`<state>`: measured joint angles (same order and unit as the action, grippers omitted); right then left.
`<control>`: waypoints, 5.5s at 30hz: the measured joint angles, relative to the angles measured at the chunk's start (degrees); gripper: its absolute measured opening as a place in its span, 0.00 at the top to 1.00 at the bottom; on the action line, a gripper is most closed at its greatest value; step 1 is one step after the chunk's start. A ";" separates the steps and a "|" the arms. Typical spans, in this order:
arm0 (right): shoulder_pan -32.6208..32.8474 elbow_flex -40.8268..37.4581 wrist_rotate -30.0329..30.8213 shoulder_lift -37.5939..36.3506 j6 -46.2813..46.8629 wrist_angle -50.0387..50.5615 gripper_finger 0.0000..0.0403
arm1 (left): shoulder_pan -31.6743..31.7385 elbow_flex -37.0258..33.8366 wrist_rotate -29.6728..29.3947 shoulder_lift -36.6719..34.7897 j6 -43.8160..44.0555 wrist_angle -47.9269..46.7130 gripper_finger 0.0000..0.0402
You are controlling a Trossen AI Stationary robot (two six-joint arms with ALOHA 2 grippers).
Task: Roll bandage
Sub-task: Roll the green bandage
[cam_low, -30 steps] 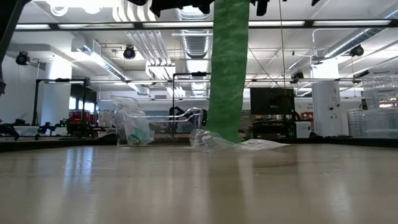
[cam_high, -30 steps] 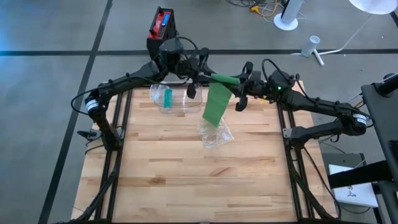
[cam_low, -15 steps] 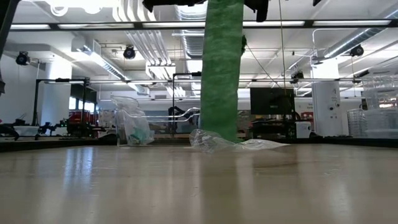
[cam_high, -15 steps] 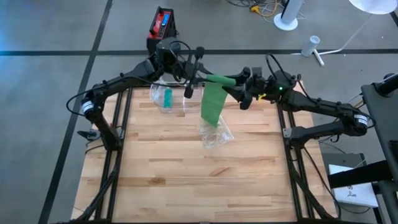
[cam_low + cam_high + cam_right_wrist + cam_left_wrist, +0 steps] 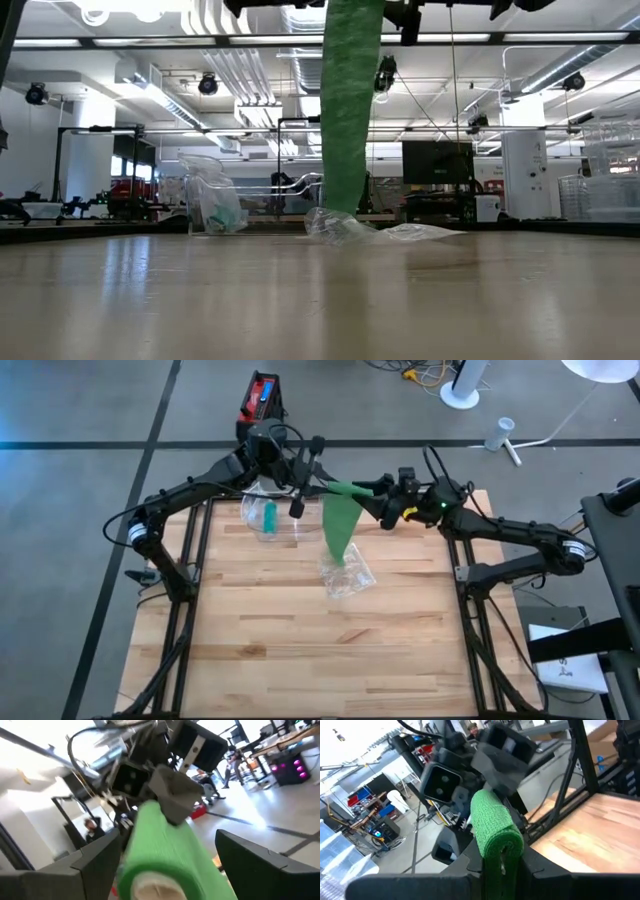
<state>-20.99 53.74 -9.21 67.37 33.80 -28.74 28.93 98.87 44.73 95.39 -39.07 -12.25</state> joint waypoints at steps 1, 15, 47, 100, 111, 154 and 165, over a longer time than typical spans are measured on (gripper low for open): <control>0.00 0.02 -0.21 0.28 1.51 -0.94 0.23 | 0.00 0.00 0.02 0.00 -0.77 -0.63 0.91; 0.98 -0.24 0.45 1.01 12.38 -1.78 0.36 | 1.41 0.00 0.74 -0.51 -15.64 -7.39 0.91; -0.06 4.35 -13.35 7.72 11.49 3.89 0.46 | 1.46 1.36 2.67 -1.25 -32.75 -22.64 0.91; -1.09 10.64 -21.00 8.52 4.02 22.29 0.73 | 1.44 1.25 1.24 -1.70 -33.66 -23.83 0.88; -1.40 10.73 -21.48 6.58 -2.87 23.88 0.88 | 1.58 1.86 -3.98 -4.71 -11.92 -23.40 0.63; -2.40 17.14 -7.80 4.63 -45.24 46.49 0.87 | -1.58 0.05 -10.97 0.81 20.27 -13.86 0.68; -2.29 17.86 -5.80 2.33 -43.68 45.43 0.70 | -1.90 -10.76 -11.93 -2.87 24.50 2.79 0.91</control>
<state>-23.29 71.59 -15.01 69.70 -9.89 16.69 27.03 88.11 32.79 92.53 -14.56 -9.46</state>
